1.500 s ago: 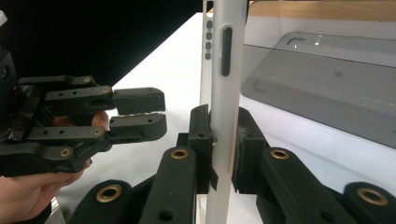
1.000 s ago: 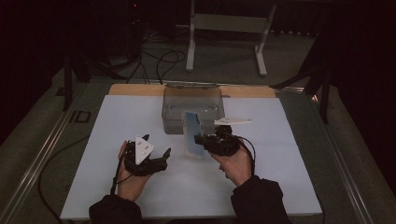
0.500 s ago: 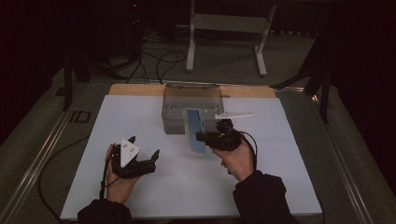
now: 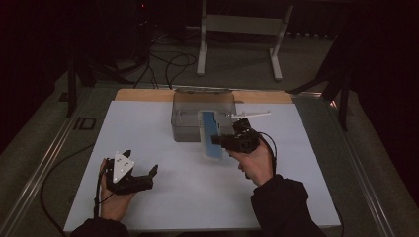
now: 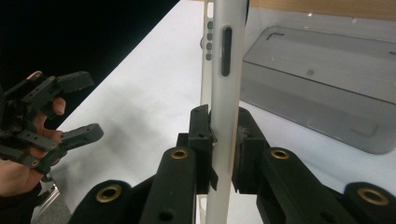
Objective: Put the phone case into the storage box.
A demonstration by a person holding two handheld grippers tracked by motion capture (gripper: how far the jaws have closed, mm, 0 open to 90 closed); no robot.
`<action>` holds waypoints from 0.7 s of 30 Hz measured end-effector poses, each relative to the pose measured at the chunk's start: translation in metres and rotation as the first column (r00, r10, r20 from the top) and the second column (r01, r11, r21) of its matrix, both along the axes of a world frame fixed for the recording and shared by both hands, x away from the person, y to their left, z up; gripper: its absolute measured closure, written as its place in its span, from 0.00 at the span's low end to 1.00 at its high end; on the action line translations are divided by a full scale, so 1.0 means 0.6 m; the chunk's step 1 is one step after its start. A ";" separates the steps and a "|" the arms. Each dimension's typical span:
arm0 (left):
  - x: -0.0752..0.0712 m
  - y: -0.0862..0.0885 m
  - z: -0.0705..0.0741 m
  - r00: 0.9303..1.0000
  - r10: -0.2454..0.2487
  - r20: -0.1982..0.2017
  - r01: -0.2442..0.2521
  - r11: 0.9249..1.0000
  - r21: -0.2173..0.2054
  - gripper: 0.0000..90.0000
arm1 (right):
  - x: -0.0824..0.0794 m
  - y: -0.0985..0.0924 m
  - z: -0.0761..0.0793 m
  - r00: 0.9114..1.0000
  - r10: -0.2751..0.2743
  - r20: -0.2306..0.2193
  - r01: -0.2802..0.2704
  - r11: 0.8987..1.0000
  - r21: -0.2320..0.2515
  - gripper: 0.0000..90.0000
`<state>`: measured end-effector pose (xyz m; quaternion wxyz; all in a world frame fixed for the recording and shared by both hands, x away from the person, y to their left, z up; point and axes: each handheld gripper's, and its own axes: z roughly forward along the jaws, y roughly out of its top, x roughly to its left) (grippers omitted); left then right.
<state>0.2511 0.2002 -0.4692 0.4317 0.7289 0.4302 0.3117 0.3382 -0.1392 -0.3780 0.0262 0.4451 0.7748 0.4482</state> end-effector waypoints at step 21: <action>-0.033 0.036 -0.020 0.994 -0.018 0.107 0.025 0.998 -0.062 0.00 | 0.014 -0.001 0.019 1.000 -0.006 -0.012 0.005 1.000 -0.026 0.90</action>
